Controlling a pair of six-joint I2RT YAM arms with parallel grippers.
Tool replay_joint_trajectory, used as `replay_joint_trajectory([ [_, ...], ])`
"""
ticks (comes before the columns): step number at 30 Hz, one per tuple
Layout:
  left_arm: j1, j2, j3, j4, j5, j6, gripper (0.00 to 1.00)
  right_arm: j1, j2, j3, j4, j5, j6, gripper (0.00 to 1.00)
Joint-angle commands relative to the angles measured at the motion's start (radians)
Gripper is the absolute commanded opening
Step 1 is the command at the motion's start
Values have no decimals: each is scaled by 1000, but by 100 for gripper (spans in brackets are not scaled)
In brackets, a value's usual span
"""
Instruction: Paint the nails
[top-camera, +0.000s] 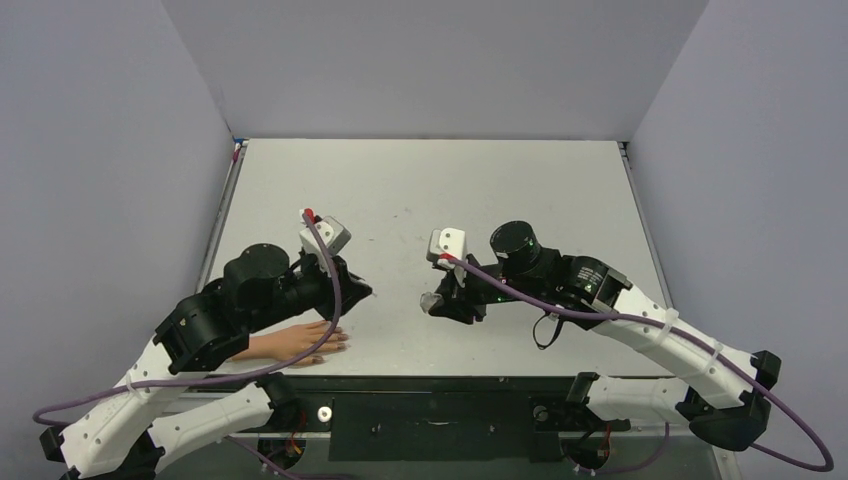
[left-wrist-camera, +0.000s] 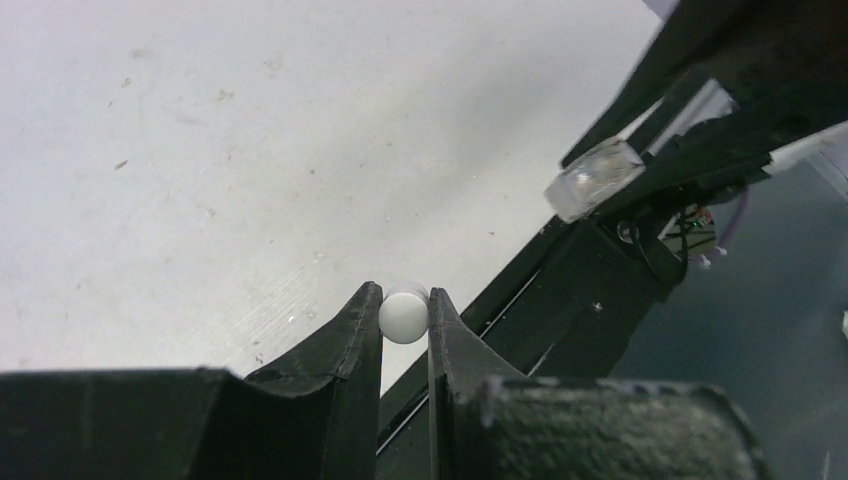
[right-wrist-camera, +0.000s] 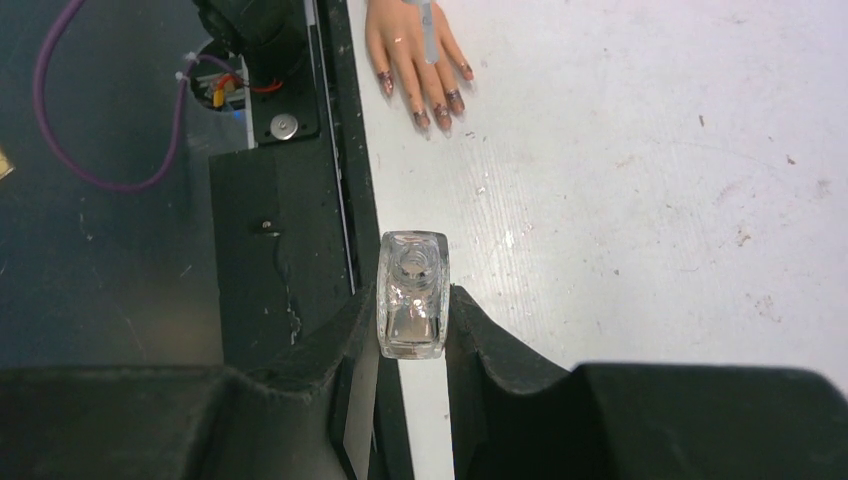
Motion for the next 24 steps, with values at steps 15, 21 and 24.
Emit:
replay_joint_trajectory([
  [15, 2, -210, -234, 15, -464, -459, 4, 3, -108, -101, 176, 79, 104, 0],
  [21, 2, -345, -366, 81, -461, -483, 0, 3, -134, -130, 190, 89, 111, 0],
  [24, 2, -323, -381, 30, -491, -526, 0, 2, -138, -146, 211, 84, 125, 0],
])
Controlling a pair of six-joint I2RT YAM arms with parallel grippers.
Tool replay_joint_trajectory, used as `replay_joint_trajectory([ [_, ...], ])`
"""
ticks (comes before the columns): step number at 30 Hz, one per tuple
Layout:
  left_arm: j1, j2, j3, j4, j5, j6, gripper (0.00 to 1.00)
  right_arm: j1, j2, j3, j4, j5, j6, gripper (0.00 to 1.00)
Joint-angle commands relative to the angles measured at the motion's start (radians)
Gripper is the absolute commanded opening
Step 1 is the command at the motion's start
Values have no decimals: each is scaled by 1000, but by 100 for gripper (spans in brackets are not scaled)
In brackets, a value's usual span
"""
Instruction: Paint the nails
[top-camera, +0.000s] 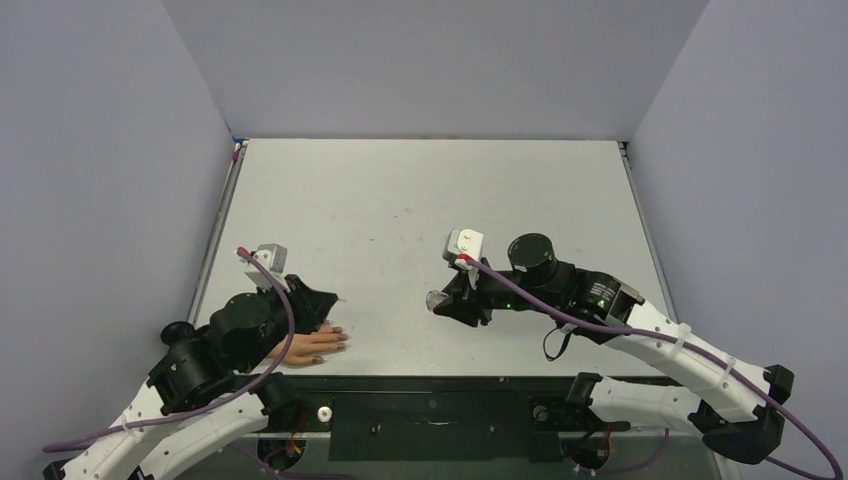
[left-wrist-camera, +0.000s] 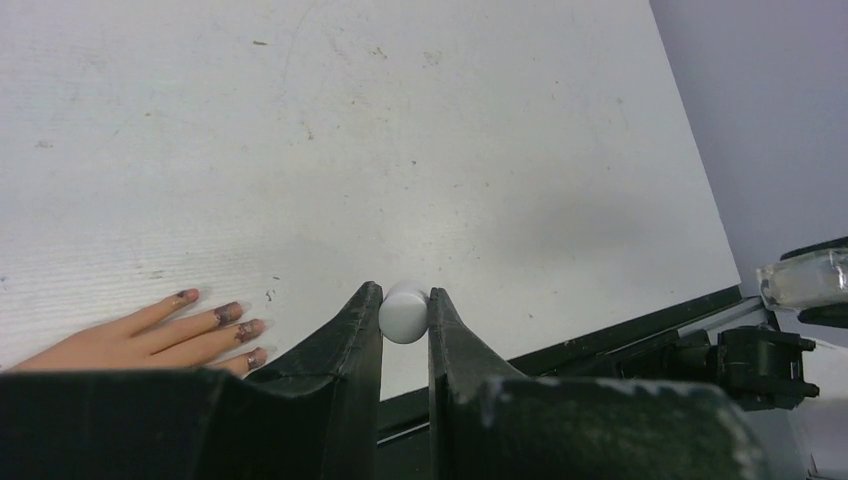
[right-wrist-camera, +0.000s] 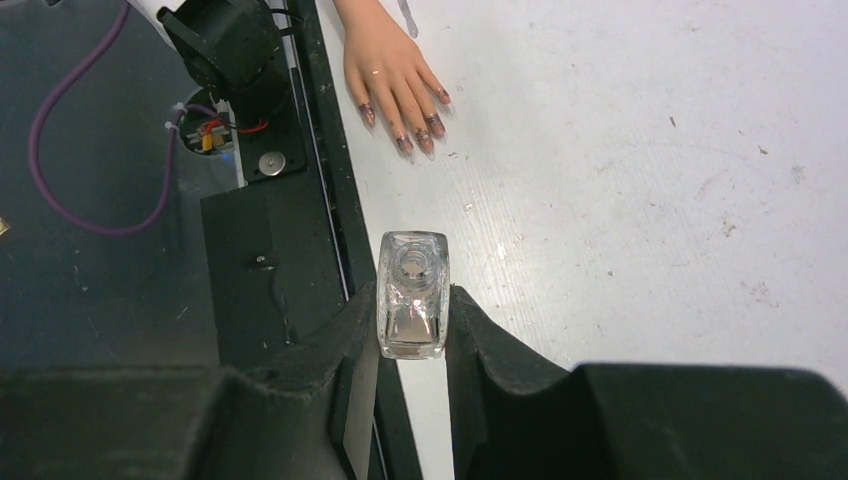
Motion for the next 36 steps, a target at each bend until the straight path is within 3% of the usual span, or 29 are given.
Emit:
replay_joint_trajectory([
  [1, 2, 48, -25, 6, -65, -87, 0, 3, -21, -22, 81, 9, 34, 0],
  [6, 2, 136, -55, -100, -104, -159, 0, 3, -24, -51, 110, 2, 63, 0],
  [10, 2, 181, -100, -168, -116, -303, 0, 3, -36, -73, 119, 7, 73, 0],
  [22, 2, 285, -191, -37, -133, -329, 0, 3, -60, -122, 155, 15, 107, 0],
  [27, 2, 347, -242, -21, -150, -410, 0, 2, -60, -136, 172, 25, 119, 0],
  [36, 1, 350, -341, 107, -225, -450, 0, 4, -61, -157, 194, 21, 137, 0],
])
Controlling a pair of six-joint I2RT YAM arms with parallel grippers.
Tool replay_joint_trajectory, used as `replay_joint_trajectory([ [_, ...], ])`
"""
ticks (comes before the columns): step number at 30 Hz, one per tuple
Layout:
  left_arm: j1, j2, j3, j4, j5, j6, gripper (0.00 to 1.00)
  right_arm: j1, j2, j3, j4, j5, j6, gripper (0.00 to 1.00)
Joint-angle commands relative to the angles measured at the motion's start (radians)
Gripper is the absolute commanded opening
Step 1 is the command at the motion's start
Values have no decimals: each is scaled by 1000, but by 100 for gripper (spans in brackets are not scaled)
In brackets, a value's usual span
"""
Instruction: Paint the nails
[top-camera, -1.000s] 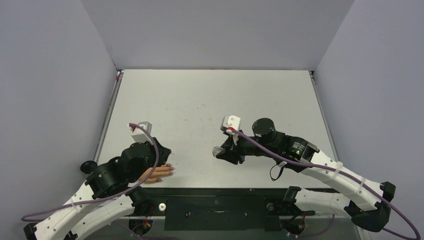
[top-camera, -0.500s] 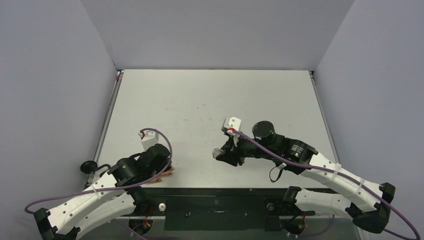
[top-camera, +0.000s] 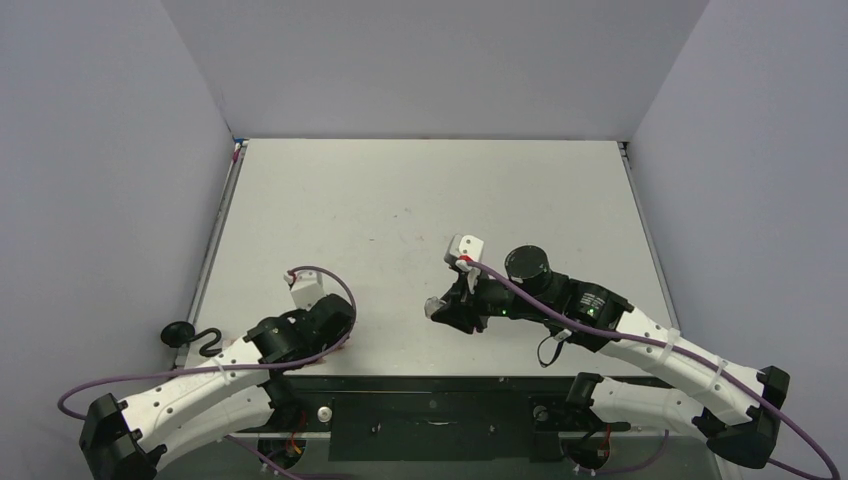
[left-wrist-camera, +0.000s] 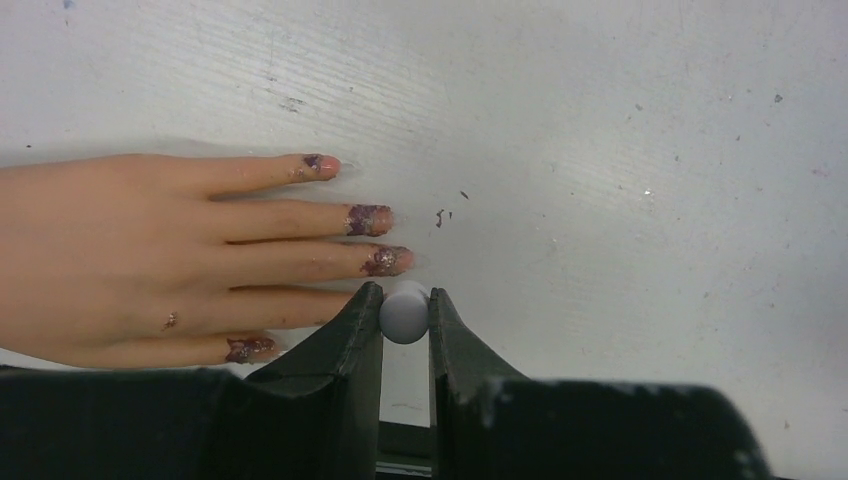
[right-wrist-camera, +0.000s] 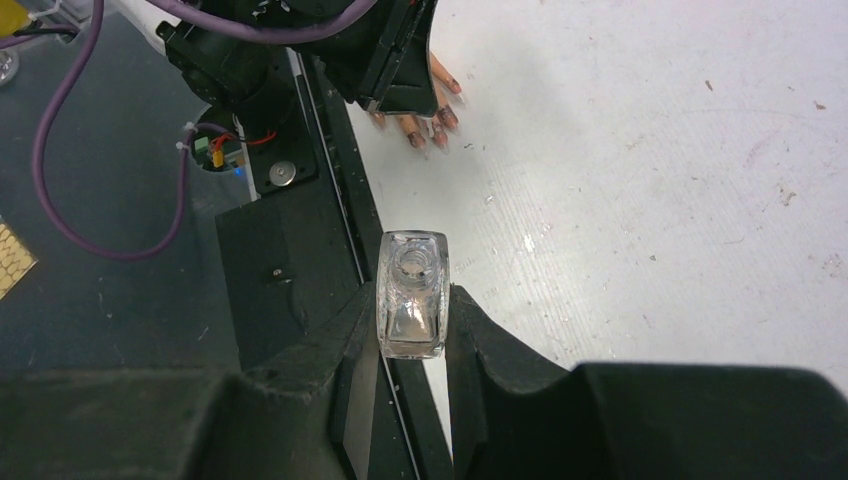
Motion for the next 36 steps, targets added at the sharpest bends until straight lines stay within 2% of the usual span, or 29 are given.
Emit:
replay_joint_trajectory([
  [1, 2, 0, -30, 117, -62, -45, 0, 4, -17, -10, 63, 9, 17, 0],
  [11, 2, 23, -93, 220, -60, -30, 0, 5, -20, -19, 65, 12, 16, 0],
  [23, 2, 41, -112, 224, -55, -34, 0, 5, -12, -23, 64, 11, 14, 0],
  [36, 2, -7, -125, 173, -60, -48, 0, 5, -8, -27, 69, 9, 16, 0],
])
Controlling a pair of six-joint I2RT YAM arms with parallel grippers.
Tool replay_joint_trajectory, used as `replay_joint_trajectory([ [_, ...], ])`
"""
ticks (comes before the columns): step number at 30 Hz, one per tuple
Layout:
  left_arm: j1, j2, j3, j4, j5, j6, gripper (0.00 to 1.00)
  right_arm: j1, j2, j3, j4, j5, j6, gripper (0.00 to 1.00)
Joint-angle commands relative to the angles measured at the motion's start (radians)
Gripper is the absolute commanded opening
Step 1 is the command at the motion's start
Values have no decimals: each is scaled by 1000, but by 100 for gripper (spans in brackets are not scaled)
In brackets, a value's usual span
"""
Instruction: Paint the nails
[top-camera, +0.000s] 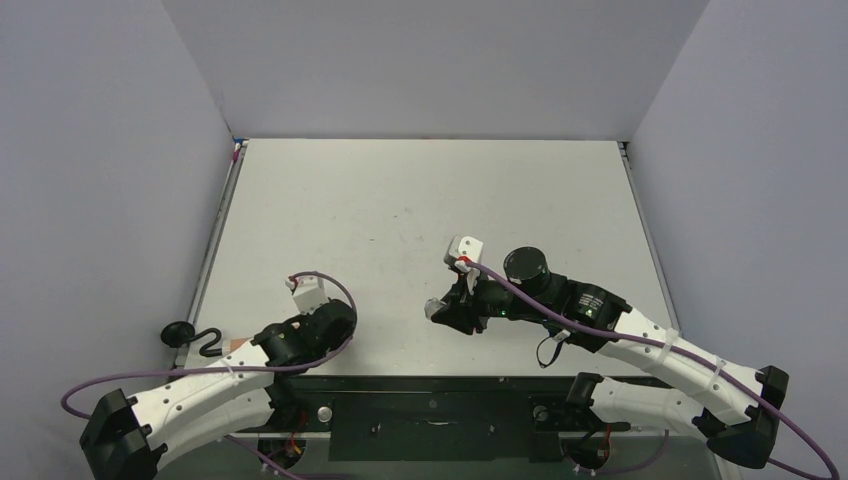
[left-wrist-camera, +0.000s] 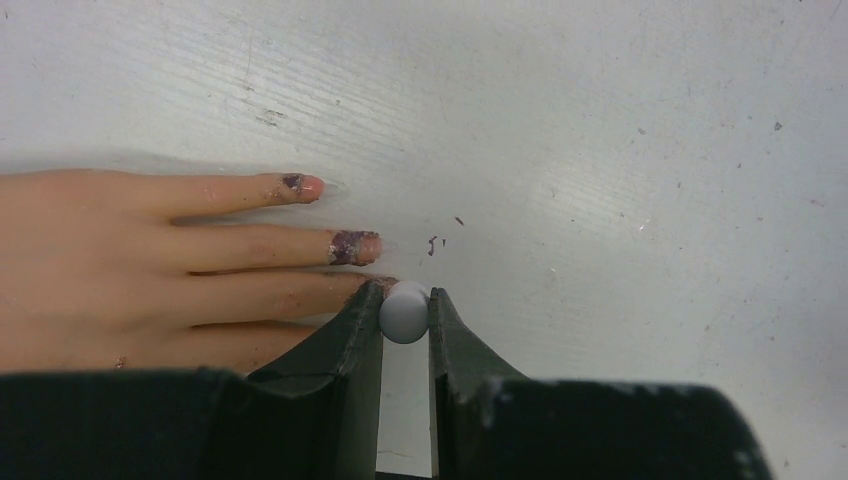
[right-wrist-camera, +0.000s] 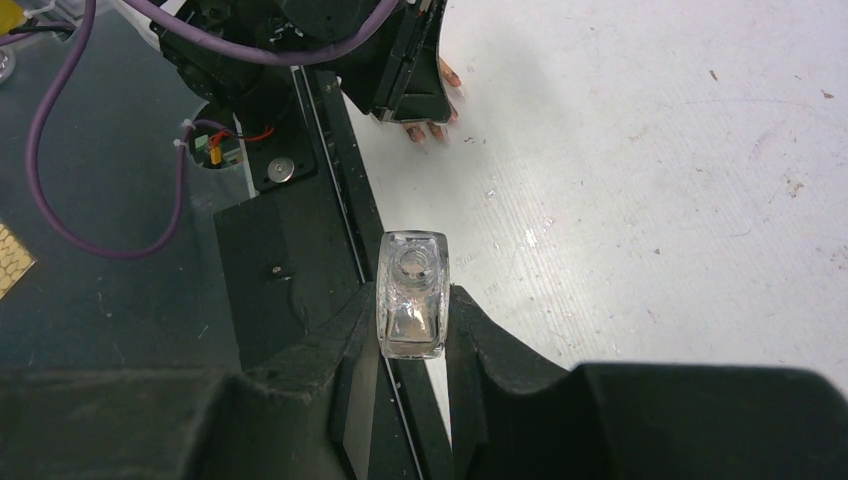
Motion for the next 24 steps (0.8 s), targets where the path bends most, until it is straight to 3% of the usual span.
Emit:
replay_joint_trajectory([
  [1, 2, -27, -6, -7, -30, -23, 0, 5, -8, -6, 63, 5, 5, 0],
  [24, 2, -64, -7, -80, -59, -76, 0, 5, -10, -16, 69, -1, 11, 0],
])
